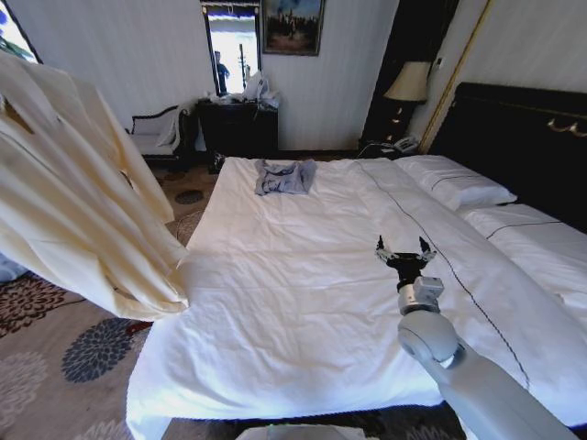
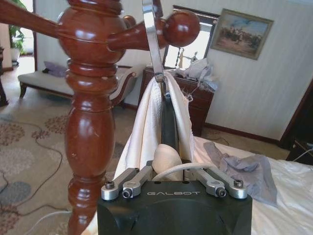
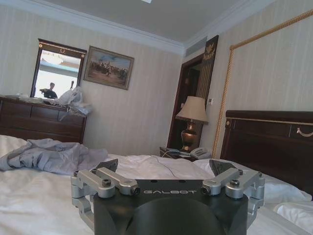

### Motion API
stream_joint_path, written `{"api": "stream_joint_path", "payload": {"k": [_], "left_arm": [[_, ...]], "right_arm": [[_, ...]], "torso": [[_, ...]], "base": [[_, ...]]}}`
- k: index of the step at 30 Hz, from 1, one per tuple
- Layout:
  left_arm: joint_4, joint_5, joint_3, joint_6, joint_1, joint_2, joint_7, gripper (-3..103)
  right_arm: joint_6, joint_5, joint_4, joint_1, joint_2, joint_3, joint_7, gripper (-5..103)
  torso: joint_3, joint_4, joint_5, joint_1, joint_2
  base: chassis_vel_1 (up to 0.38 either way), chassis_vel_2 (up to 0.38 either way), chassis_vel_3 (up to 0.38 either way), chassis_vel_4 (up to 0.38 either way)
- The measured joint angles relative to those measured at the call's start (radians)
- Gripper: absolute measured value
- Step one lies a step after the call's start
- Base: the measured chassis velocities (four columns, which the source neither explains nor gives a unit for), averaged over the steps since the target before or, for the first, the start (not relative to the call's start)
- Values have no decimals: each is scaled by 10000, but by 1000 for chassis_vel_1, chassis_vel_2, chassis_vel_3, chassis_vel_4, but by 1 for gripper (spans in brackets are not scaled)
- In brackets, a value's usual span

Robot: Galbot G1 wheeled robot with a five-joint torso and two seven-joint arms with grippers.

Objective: Pick up the clothes from the bed and hang them on the clothes hanger.

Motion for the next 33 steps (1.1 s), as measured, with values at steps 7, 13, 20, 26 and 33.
{"api": "stream_joint_path", "payload": {"k": [7,13,20,26,33], "left_arm": [[2,454,49,-138,139,38,549,18],[-37,523,95,-143,136,-85,567,18],[-201,548,144,-122,110,-162,346,18],[-275,518,204,-37,106,-221,116,18],[-233,511,166,-1,73,-273,-161,17]], "right_arm": [[17,28,-14,27,-18,40,0,100],[19,79,-1,40,-74,75,4,100],[17,121,71,60,-146,76,50,100],[13,126,133,-93,-180,182,63,100],[3,126,125,-90,-187,174,65,100]], "torso": [[0,4,-1,-1,0],[0,-1,0,-1,0],[-1,1,1,-2,0],[-1,-1,2,-1,0],[-1,2,-2,-1,0]], "base": [[0,0,0,0],[0,0,0,0],[0,0,0,0],[0,0,0,0],[0,0,0,0]]}}
